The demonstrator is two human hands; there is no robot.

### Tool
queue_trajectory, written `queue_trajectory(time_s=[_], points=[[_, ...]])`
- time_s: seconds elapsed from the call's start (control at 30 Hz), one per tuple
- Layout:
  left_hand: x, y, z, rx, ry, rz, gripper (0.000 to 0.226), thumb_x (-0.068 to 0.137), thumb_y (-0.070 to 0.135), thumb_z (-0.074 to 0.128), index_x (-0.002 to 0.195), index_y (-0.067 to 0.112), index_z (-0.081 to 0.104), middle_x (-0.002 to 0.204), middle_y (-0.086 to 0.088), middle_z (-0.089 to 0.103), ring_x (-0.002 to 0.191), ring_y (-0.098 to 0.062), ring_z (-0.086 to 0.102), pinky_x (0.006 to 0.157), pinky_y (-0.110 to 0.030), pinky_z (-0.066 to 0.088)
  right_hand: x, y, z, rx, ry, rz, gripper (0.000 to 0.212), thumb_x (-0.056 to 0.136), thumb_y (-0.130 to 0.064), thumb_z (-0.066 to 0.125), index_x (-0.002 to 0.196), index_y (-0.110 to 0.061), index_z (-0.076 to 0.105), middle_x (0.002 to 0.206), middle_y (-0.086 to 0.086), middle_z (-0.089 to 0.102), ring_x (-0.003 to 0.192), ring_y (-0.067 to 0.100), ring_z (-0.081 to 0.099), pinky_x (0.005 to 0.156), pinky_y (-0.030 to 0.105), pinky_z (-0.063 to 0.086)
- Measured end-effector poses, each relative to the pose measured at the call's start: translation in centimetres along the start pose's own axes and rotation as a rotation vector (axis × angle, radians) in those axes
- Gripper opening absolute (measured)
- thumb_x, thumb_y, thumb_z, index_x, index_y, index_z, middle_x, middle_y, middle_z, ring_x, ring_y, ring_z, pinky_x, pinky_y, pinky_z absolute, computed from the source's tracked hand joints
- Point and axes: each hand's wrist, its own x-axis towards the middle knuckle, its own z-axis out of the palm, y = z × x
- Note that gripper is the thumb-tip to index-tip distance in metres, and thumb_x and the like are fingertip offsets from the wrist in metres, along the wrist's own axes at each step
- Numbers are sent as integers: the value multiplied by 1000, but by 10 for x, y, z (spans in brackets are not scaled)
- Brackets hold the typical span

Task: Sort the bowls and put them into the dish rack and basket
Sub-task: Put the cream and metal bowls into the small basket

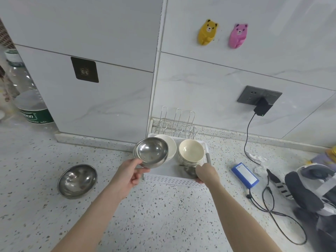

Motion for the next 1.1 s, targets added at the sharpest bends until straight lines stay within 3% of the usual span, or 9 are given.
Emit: queue_trajectory(time_s=[0.13,0.27,0.4,0.5,0.6,0.7,0.77,0.9,1.1], points=[[-1,-1,0,-6,2,-21,17,97,17,56,111,9,60,86,-19,76,46,-9,44,38,-19,33,2,7,7,4,-8,7,33,97,-29,35,76,-10,51,66,6,64,56,18,58,61,30,48],[-2,1,-1,6,-3,-7,15,98,17,56,111,10,60,85,-19,75,44,-8,44,38,-18,32,-5,11,-4,-8,69,-2,44,96,-44,41,105,-3,54,85,8,67,72,21,63,66,35,51],[0,9,-6,122,65,61,17,96,20,58,104,7,66,85,-20,76,46,-10,41,38,-19,28,-28,3,-13,134,256,-234,50,94,-46,50,135,-17,46,104,2,66,84,16,61,69,31,45],[4,15,-5,198,92,55,21,92,21,61,95,1,68,80,-19,76,46,-11,41,36,-17,26,-51,-11,-11,380,112,-525,46,89,-42,64,131,-39,45,105,-13,59,79,1,65,67,21,52],[7,18,-5,268,49,-4,22,91,21,62,96,1,68,80,-20,76,40,-9,40,33,-16,24,-62,-18,-4,372,-88,-635,47,85,-38,71,123,-53,48,122,-12,51,93,8,62,74,28,55],[8,16,-8,290,-16,-68,26,92,23,61,100,-1,68,81,-22,75,37,-9,39,32,-16,24,-65,-17,3,375,-207,-648,46,85,-31,73,125,-45,55,128,-1,52,72,14,66,62,22,53],[9,15,-8,287,-50,-99,29,92,24,61,102,-1,67,81,-23,75,37,-8,38,32,-16,24,-67,-16,6,389,-227,-634,45,85,-32,72,127,-39,57,129,1,55,63,15,68,64,24,53],[11,15,-7,298,-69,-129,31,93,27,59,104,-1,66,77,-19,75,37,-8,38,32,-16,25,-68,-16,8,524,-293,-602,39,88,-25,71,125,-28,58,134,3,55,80,14,70,58,27,57],[15,18,1,527,-32,-166,49,93,55,50,100,11,69,81,-9,78,39,-7,39,33,-17,22,-63,-17,9,660,-313,-580,24,87,-24,72,108,-19,61,114,10,68,102,17,65,50,28,54]])
